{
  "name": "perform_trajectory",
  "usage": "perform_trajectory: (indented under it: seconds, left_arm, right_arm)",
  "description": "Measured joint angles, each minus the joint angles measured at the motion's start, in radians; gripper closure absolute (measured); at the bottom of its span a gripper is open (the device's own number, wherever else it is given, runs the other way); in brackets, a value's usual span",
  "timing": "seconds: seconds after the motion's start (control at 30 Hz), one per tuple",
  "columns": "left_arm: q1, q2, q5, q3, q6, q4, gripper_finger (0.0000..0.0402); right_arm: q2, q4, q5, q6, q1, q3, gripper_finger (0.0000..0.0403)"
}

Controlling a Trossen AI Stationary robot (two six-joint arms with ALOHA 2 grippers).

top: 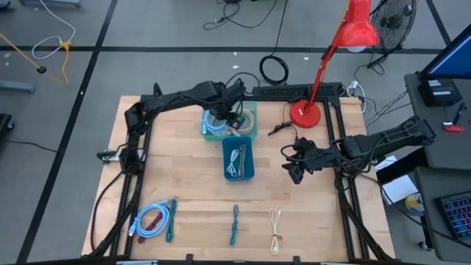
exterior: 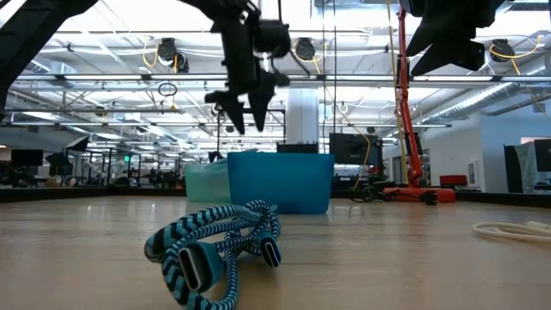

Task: Pick & Place USB Port
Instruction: Put the left blue charger cable into the blue bin

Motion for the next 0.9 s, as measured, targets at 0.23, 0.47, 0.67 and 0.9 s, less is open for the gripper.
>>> perform_trajectory:
  seconds: [0.23,0.47,0.67,0.9]
  left_arm:
    - [-0.069,0.0,0.097,0.232,0.125,-0.159,0.0172]
    - [-0.278,-0.002,0.137,0.374,0.118,-0.335,0.0172]
    - [-0.511,0.004,0.071,0.367,-0.077,-0.353,0.0172]
    - [-0.717,0.008,-0.061,0.322,-0.376,-0.392,0.0172]
  right_arm:
    - [0.0,0.0,-0.015,-0.002,0.0,0.0,0.0232]
    - [0.0,-0.001,-0.028,-0.007,0.0,0.0,0.0232]
    - [0.0,-0.003,-0.058,-0.01,0.0,0.0,0.0232]
    - [0.0,-0.001,-0.089,-0.008,0.0,0.0,0.0232]
